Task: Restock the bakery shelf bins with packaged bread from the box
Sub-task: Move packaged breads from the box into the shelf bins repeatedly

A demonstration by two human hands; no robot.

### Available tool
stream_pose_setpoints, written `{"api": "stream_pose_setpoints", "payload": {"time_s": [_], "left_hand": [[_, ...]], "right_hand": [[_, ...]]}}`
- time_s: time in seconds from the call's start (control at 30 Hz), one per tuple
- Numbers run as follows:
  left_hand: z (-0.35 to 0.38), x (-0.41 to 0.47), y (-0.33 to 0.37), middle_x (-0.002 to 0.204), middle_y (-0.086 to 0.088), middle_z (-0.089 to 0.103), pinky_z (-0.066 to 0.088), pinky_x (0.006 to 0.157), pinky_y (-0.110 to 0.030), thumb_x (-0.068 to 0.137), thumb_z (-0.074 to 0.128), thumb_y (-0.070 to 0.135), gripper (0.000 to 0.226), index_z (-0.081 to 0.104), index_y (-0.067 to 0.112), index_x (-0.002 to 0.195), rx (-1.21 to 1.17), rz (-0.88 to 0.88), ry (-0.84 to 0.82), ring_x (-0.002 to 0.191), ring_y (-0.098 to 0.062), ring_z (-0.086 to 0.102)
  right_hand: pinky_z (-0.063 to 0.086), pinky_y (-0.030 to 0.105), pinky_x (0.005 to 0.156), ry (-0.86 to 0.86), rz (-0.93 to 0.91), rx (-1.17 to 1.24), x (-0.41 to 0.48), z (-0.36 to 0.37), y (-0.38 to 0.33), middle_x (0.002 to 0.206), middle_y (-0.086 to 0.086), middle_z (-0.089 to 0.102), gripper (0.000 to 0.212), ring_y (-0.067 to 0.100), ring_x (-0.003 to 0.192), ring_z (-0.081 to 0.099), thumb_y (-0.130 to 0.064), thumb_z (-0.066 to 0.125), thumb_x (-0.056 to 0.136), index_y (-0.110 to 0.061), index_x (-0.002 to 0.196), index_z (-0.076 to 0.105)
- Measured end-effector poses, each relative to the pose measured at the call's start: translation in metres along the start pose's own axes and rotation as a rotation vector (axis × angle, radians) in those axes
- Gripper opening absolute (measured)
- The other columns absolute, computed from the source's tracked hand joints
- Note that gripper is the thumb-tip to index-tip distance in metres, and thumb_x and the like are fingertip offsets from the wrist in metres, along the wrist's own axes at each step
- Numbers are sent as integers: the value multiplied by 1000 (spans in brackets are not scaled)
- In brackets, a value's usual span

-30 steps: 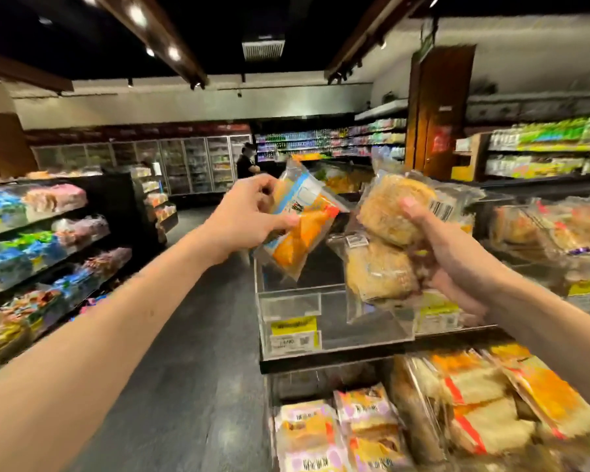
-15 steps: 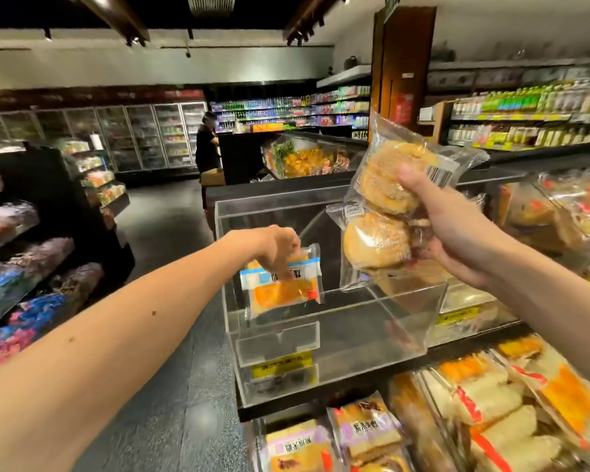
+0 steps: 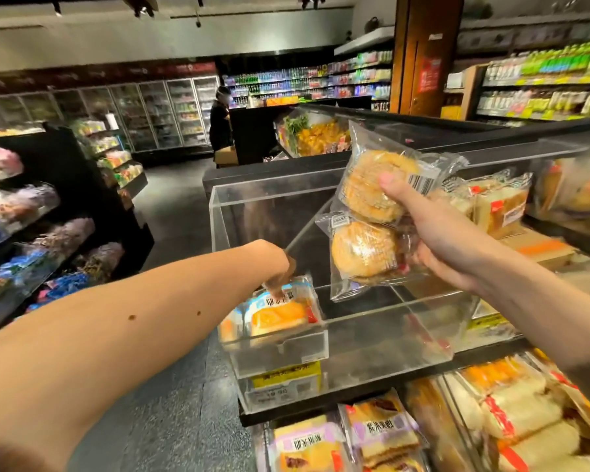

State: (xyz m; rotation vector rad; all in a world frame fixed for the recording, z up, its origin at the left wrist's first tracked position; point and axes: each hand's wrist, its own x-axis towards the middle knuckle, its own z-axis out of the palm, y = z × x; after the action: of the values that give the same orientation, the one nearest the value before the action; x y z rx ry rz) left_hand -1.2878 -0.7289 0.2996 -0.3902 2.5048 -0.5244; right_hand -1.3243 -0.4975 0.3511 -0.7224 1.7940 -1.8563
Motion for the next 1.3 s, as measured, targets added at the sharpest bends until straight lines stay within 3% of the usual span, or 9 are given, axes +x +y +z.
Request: {"api": "stream_pose_setpoints", "payload": {"time_s": [0.1, 0.2, 0.3, 0.4, 0.53, 0.7, 0.93, 1.23, 1.3], "left_hand": [[0, -4, 0, 135, -7, 54, 47, 98, -39, 91, 68, 44, 63, 48, 10, 140, 3, 26, 89, 123, -29, 53], [-12, -14, 2, 109, -5, 70, 53, 84, -31, 93, 65, 35, 36, 63, 13, 121, -138, 131, 166, 98, -25, 66], [-26, -38, 4, 89, -10, 74, 58, 71, -30, 97, 62, 19, 12, 67, 11, 103, -758, 313, 232, 82, -25, 73], [-36, -76, 5, 85, -16, 71, 61, 73, -38, 106, 45, 24, 33, 61, -5, 110, -1385, 496, 208, 74, -29, 70], [-42, -120, 15, 89, -19, 69, 58, 60, -34, 96, 32, 63, 68, 59, 3, 114, -1797, 568, 74, 71, -28, 69], [-38, -139, 43, 108, -22, 72, 60, 55, -32, 74, 74, 43, 72, 46, 9, 131, -1868, 703, 138, 82, -36, 71], [-32, -169, 86, 94, -11, 77, 52, 45, -21, 85, 73, 32, 37, 66, 11, 115, -1863, 628, 331, 76, -23, 70], [-30, -241, 227, 105, -1, 70, 52, 39, -27, 80, 75, 31, 57, 46, 30, 128, -1711, 626, 566, 50, -29, 68], [-25, -258, 284, 106, -4, 72, 57, 46, -30, 72, 79, 25, 58, 52, 30, 123, -1757, 709, 583, 58, -30, 68]], "right_hand": [[46, 56, 104, -3, 9, 18, -2, 2, 2, 123, -1, 71, 91, 19, 111, 68, -63, 72, 70, -23, 146, 42], [47, 55, 104, 0, -2, 31, -10, 0, 2, 122, -1, 71, 83, 16, 111, 68, -60, 69, 76, -22, 145, 43], [50, 50, 100, 35, -25, 29, -23, -3, -3, 122, -4, 71, 77, 11, 110, 68, -60, 65, 78, -23, 144, 46], [52, 52, 96, 61, -57, 92, -34, -3, -13, 126, -2, 69, 68, 14, 111, 68, -59, 64, 82, -26, 140, 49], [46, 59, 104, 65, -106, 245, -52, 3, -31, 122, 2, 71, 51, 22, 114, 67, -54, 53, 93, -24, 134, 57], [44, 62, 104, 64, -109, 310, -79, 1, -38, 125, 7, 70, 53, 28, 115, 67, -54, 50, 96, -22, 137, 55], [54, 57, 91, 243, -91, 196, -157, -52, -34, 115, 9, 74, 43, 33, 107, 70, -50, 54, 89, -26, 124, 61], [49, 29, 49, 433, -187, -214, -298, -155, 7, 97, 3, 75, 58, 20, 61, 66, -57, 70, 75, -24, 122, 61], [52, 25, 52, 439, -244, -332, -345, -185, 22, 98, -5, 74, 58, 14, 69, 68, -50, 78, 76, -28, 126, 58]]}}
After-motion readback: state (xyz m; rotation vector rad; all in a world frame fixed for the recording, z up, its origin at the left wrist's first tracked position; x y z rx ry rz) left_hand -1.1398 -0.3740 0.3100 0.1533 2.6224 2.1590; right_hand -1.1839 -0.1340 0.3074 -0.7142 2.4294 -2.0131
